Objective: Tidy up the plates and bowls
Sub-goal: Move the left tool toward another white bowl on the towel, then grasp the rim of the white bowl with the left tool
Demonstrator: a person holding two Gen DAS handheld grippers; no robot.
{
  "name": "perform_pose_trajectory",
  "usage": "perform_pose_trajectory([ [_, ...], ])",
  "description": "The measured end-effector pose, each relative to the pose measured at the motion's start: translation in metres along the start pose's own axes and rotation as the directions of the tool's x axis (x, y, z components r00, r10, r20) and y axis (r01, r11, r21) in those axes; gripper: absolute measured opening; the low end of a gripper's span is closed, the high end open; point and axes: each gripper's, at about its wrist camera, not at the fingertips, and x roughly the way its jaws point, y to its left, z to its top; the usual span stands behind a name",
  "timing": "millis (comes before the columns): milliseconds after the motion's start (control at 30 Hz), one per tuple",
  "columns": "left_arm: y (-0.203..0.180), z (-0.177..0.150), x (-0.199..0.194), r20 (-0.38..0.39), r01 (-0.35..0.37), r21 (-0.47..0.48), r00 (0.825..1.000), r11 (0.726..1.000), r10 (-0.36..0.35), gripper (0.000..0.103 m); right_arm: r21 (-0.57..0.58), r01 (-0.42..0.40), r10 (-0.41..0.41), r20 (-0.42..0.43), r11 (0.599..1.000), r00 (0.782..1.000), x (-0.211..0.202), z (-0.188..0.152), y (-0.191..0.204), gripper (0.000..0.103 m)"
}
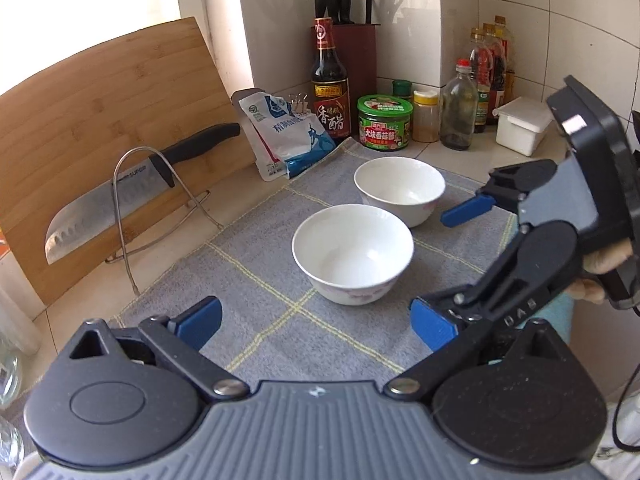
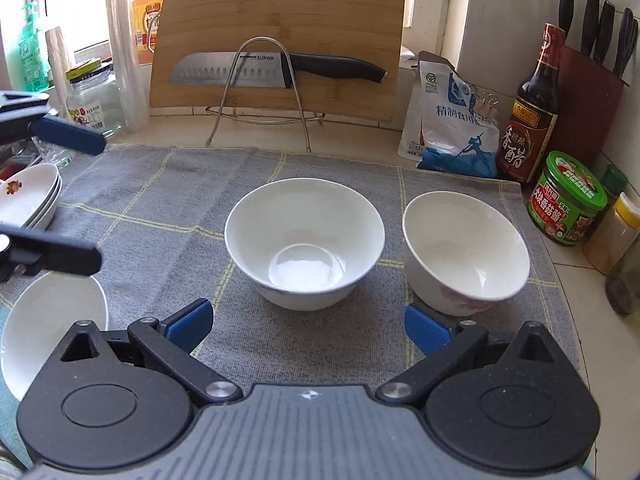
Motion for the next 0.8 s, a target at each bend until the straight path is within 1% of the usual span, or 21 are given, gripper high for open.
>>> perform_pose_trajectory([
  [133, 0.005, 0.017, 0.034, -0.028, 0.030, -0.004, 0.999, 1.000, -0.031, 0.099, -0.005, -0.020, 0.020, 0.016, 1.000, 1.000, 0.007, 0.000, 0.000, 0.103],
  [333, 0.012, 0.033, 0.078, -0.065, 0.113, -0.037, 0.991, 0.993, -0.116, 0.094, -0.004, -0.032, 0.032, 0.033, 0.999, 0.999, 0.020, 0.002, -0.002, 0.103],
  [400, 0.015, 0.035, 0.092, -0.090, 0.127, -0.058, 0.987, 0.990, -0.132, 0.087, -0.010, -0.031, 0.032, 0.048, 0.999, 0.998, 0.022, 0.002, -0.002, 0.103],
  [467, 0.019, 0.036, 0.102, -0.108, 0.142, -0.082, 0.983, 0.986, -0.151, 0.083, -0.019, -0.041, 0.042, 0.051, 0.999, 0.998, 0.025, 0.003, -0.003, 0.102],
  [533, 0.019, 0.037, 0.110, -0.120, 0.155, -0.092, 0.979, 0.984, -0.165, 0.080, -0.030, -0.049, 0.051, 0.053, 0.998, 0.997, 0.027, 0.003, -0.004, 0.100],
  [667, 0.018, 0.038, 0.118, -0.132, 0.166, -0.094, 0.975, 0.982, -0.177, 0.073, -0.059, -0.051, 0.054, 0.052, 0.997, 0.997, 0.032, 0.004, -0.003, 0.093],
  [767, 0.017, 0.040, 0.123, -0.141, 0.176, -0.095, 0.972, 0.980, -0.188, 0.069, -0.073, -0.046, 0.049, 0.050, 0.996, 0.998, 0.034, 0.005, -0.002, 0.090],
  [800, 0.017, 0.040, 0.125, -0.145, 0.177, -0.094, 0.971, 0.980, -0.189, 0.066, -0.076, -0.044, 0.048, 0.051, 0.996, 0.998, 0.035, 0.006, -0.003, 0.090],
])
